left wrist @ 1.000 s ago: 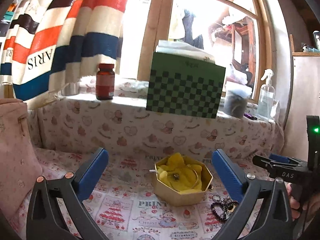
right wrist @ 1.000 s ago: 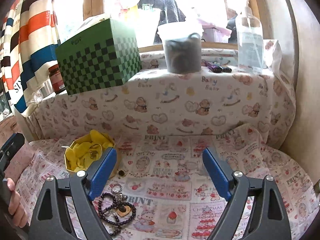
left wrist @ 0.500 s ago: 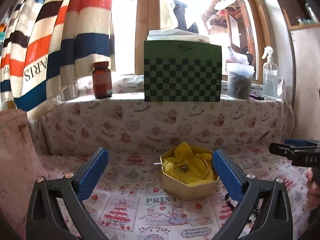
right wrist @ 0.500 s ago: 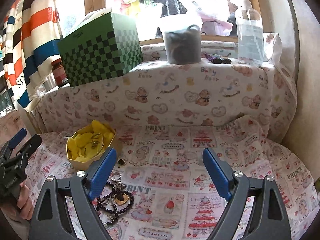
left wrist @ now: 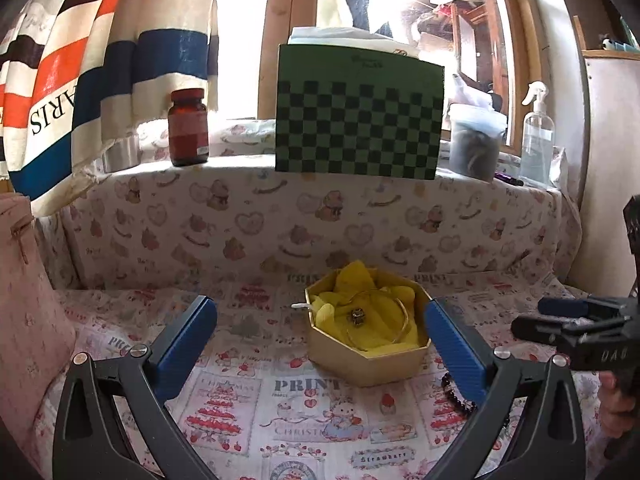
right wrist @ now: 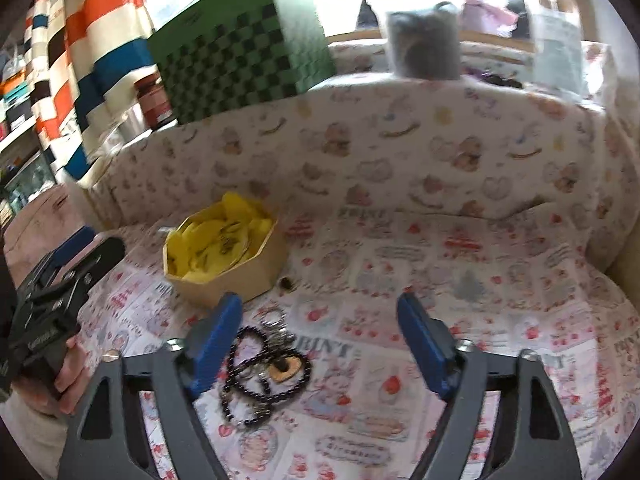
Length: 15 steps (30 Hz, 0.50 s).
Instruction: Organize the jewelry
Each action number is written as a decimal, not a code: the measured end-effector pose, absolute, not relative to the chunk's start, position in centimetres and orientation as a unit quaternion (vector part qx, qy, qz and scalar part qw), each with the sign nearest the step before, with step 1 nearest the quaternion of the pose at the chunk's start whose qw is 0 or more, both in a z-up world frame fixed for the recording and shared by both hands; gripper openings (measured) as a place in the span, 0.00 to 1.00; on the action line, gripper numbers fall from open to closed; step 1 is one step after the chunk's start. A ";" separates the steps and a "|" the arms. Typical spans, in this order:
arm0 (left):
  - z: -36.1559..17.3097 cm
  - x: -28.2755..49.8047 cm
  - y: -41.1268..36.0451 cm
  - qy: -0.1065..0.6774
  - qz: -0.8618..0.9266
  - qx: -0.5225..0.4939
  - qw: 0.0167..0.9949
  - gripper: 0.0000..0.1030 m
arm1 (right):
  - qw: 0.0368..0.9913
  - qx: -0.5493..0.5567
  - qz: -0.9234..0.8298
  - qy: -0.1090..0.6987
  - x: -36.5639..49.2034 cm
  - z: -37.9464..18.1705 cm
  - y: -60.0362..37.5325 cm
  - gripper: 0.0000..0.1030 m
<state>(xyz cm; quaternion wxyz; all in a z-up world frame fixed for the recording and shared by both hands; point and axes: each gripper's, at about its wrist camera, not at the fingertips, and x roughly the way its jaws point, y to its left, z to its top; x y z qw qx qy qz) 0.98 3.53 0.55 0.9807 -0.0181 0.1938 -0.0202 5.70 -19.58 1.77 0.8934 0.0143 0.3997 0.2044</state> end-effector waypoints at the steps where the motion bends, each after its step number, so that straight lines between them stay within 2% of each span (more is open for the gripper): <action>1: 0.5 1.0 3.6 0.195 -0.019 -0.019 0.980 1.00 | 0.889 0.010 0.211 0.405 5.7 1.6 -19.2 0.67; 8: 0.5 1.0 3.6 0.193 -0.017 -0.017 0.981 1.00 | 0.867 -0.014 0.237 0.438 6.4 -0.2 -16.8 0.34; 13: 0.6 0.8 3.1 0.187 -0.019 -0.003 0.982 1.00 | 0.859 -0.029 0.238 0.452 6.8 -1.5 -15.6 0.31; 15: 0.6 0.8 2.9 0.187 -0.021 0.002 0.982 1.00 | 0.858 -0.036 0.228 0.458 6.9 -1.9 -15.3 0.28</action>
